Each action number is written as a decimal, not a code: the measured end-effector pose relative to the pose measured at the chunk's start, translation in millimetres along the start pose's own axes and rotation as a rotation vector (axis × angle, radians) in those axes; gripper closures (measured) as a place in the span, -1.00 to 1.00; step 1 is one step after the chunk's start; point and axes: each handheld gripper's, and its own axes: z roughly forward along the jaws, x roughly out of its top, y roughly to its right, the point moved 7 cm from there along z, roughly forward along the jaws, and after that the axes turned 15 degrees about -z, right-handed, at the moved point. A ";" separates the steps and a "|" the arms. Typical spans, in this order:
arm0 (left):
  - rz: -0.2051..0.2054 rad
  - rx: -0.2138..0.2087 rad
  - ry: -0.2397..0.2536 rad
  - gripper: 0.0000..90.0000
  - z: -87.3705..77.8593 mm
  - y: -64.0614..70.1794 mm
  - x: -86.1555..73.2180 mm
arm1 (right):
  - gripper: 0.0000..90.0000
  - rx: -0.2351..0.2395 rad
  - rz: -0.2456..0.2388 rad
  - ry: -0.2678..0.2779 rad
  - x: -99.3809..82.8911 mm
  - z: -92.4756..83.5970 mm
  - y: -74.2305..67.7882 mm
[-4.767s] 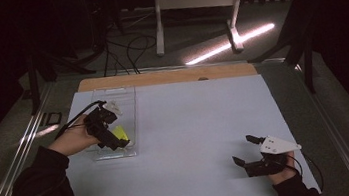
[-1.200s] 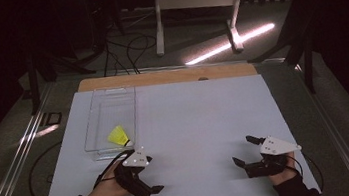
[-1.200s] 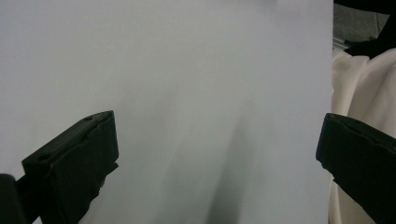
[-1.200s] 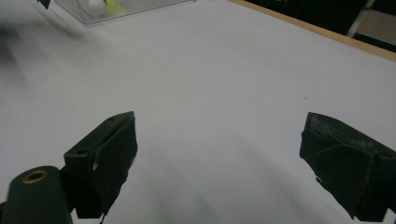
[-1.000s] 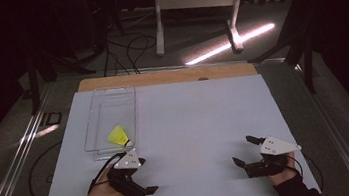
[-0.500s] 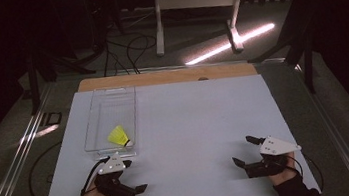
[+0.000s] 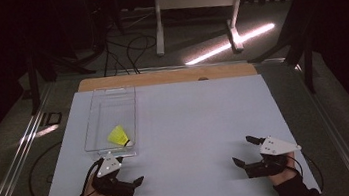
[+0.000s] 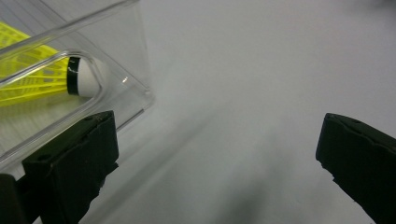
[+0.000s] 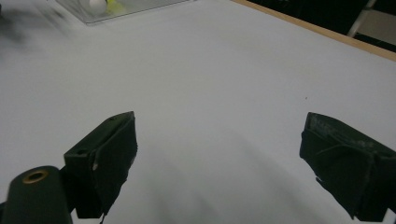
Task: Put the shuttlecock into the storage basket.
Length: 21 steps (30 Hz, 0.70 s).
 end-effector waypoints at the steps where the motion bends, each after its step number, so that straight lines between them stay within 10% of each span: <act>1: 0.001 0.010 0.010 -1.00 0.0 -1.3 0.1 | -0.75 0.001 -0.001 -0.002 -0.1 0.0 -0.1; 21: -0.009 0.022 0.085 -1.00 -0.6 -9.2 1.3 | -0.74 0.015 0.007 -0.005 -0.9 2.3 -1.9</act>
